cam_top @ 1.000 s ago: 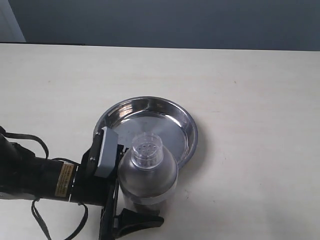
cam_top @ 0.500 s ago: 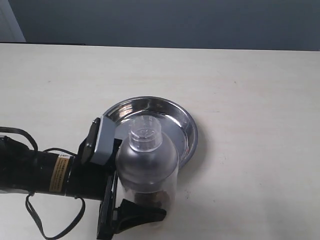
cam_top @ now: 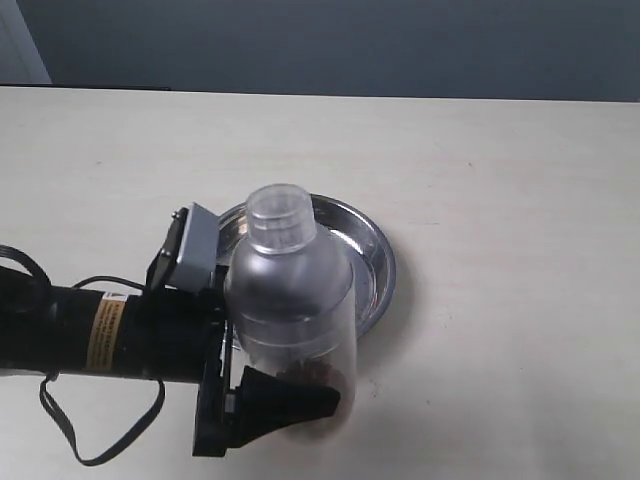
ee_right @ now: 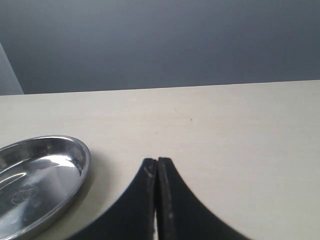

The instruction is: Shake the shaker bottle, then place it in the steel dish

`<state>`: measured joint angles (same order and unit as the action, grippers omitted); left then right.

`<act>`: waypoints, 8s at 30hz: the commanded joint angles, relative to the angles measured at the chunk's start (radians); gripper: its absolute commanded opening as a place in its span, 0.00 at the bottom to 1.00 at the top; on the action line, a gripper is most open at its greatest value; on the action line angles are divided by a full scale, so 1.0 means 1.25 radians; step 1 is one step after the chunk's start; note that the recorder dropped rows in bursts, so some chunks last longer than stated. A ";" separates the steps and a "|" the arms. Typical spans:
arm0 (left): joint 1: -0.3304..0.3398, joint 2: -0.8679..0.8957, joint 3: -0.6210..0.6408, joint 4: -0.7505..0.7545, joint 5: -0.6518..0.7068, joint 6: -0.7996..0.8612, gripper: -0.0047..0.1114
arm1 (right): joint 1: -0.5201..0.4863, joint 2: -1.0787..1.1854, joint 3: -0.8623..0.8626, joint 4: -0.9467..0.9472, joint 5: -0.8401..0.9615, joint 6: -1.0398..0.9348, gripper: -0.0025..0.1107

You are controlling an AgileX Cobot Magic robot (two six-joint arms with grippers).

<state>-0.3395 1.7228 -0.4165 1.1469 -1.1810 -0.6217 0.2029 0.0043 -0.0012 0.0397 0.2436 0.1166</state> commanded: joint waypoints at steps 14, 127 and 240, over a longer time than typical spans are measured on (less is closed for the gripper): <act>-0.002 -0.305 -0.078 -0.049 -0.032 -0.350 0.04 | -0.003 -0.003 0.001 0.003 -0.012 0.000 0.01; -0.115 -0.528 0.005 0.299 0.682 -0.774 0.04 | -0.003 -0.003 0.001 0.003 -0.012 0.000 0.01; -0.129 -0.641 -0.174 0.089 0.481 -0.433 0.04 | -0.003 -0.003 0.001 0.003 -0.011 0.000 0.01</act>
<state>-0.4987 1.0244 -0.4858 1.2360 -0.5572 -1.1180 0.2029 0.0043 -0.0012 0.0397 0.2421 0.1166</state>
